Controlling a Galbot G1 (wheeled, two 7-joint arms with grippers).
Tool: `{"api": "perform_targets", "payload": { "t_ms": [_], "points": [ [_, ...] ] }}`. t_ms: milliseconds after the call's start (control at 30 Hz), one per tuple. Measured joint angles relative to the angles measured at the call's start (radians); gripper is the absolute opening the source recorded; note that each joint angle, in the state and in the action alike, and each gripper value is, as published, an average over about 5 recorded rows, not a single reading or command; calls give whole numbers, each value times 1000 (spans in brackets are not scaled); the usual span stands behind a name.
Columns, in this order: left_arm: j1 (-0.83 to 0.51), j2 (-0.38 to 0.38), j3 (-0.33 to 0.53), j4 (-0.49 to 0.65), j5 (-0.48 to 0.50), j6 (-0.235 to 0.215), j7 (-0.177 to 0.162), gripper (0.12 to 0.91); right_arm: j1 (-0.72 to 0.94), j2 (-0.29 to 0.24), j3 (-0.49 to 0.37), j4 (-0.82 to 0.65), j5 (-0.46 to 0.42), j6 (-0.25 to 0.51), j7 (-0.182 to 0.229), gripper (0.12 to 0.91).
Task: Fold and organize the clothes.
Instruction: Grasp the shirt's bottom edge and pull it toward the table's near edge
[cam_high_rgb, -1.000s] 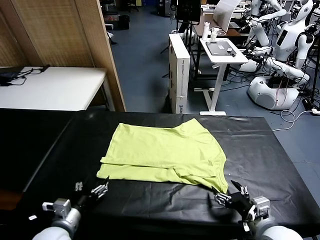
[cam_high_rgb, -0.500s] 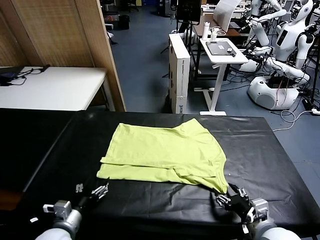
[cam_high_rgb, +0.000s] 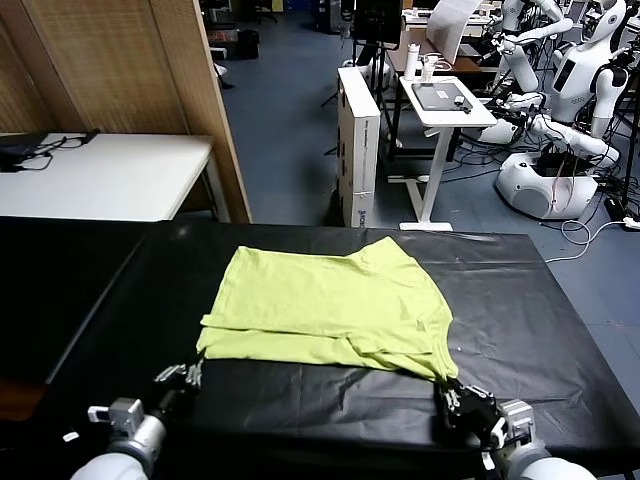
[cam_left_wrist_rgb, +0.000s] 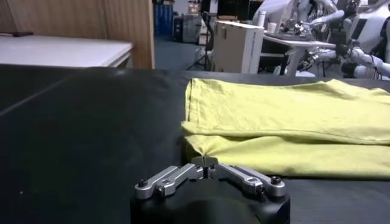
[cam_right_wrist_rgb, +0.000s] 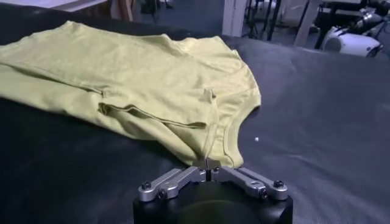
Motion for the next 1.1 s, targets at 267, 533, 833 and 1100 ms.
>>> {"api": "perform_targets", "payload": {
  "t_ms": [267,533,833,1100],
  "points": [
    [97,31,-64,-41,-9,9,-1,145,-47,-25,41,43,21,-42,14,139],
    [169,40,-113,-80,-14,22,-1,145,-99,-32,66,95,30,-47,30,139],
    [229,40,-153,-124,-22,37,-6,145,-148,-23,58,145,31,-48,61,205],
    [256,16,-161,-160,-19,99,-42,473,-180,-18,77,189,47,-48,74,688]
  ]
}}
